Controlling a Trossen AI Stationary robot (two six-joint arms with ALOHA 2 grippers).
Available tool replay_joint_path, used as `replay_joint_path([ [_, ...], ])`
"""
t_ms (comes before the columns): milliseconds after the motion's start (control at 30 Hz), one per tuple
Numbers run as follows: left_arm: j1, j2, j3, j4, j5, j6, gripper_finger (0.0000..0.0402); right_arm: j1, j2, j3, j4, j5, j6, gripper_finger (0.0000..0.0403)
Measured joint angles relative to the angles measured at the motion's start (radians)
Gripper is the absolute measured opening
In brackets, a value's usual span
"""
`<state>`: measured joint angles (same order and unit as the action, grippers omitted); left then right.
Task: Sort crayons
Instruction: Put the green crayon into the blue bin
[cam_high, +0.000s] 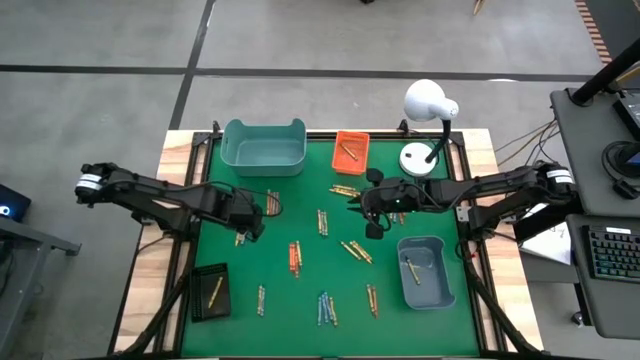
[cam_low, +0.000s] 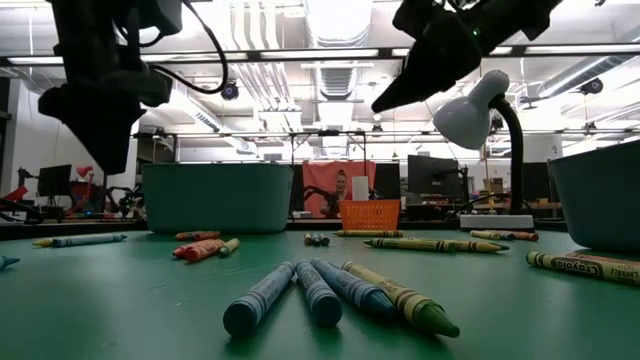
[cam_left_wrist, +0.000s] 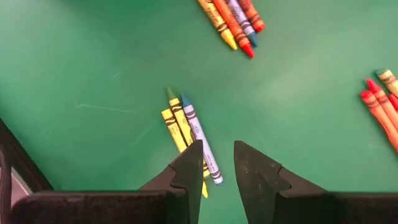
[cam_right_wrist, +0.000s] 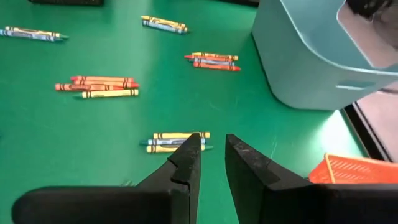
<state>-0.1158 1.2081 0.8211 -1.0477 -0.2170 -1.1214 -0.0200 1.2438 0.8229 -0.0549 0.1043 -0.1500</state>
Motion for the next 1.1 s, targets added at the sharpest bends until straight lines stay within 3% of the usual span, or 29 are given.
replay_joint_path([
  [467, 0.000, 0.108, 0.000, -0.020, -0.021, -0.067, 0.0077, 0.000, 0.000, 0.004, 0.091, 0.000, -0.002, 0.0065],
  [833, -0.005, 0.190, 0.000, 0.029, -0.047, -0.064, 0.0158, 0.000, 0.000, 0.005, 0.113, 0.001, 0.009, 0.0065],
  [1100, -0.008, 0.251, 0.000, 0.053, -0.061, -0.071, 0.0164, 0.000, 0.001, 0.006, 0.150, 0.001, -0.019, 0.0065],
])
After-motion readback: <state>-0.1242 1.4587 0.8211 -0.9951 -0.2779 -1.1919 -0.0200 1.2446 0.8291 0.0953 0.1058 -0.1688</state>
